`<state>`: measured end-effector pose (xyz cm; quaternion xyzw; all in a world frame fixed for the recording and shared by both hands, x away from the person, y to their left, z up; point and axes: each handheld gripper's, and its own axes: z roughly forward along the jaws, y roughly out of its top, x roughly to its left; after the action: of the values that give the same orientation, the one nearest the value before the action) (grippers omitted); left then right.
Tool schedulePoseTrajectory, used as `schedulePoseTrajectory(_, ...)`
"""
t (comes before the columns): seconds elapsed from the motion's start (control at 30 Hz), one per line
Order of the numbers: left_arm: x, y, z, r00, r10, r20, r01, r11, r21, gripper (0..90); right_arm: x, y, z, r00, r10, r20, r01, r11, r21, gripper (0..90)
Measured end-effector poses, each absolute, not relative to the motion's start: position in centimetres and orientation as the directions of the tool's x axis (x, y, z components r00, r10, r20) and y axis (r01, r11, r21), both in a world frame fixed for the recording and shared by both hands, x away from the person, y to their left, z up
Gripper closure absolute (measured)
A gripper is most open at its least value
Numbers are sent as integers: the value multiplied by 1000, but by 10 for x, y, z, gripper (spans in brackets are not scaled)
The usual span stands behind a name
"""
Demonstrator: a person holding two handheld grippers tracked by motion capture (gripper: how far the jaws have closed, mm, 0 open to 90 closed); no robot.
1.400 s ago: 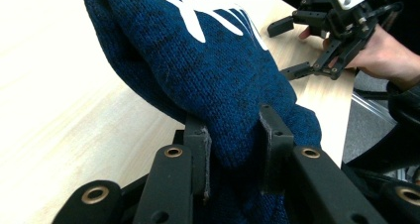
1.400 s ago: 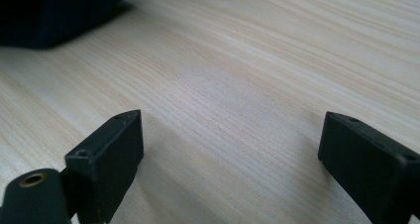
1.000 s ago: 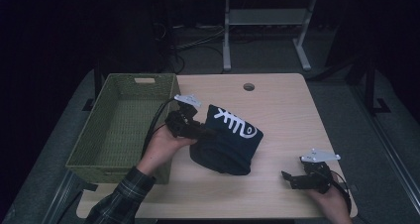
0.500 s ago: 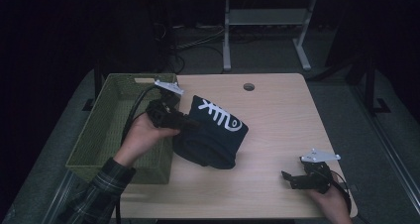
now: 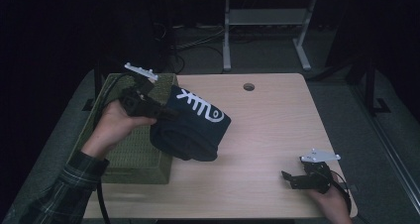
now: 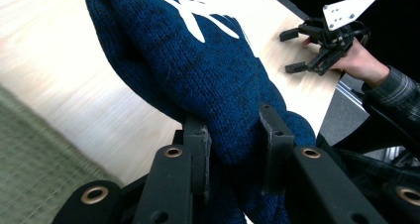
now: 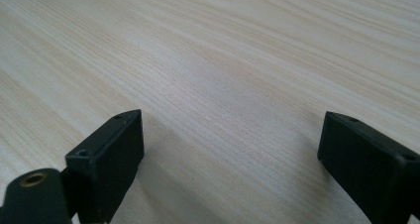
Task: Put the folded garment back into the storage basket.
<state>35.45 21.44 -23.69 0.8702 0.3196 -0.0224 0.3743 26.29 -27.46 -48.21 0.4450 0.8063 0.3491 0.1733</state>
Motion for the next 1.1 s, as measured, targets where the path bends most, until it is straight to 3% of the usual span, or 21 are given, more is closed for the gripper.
schedulePoseTrajectory(0.7, 334, 295, -197, 723, 641, -257, 611, -418, 673, 713, 263, -275, -482, -542, 840, 30, 596, 360, 718, 105)
schedulePoseTrajectory(1.1, 325, 339, -196, 659, 707, -258, 647, -358, 673, 713, 264, -275, -482, -538, 843, 31, 599, 356, 718, 106)
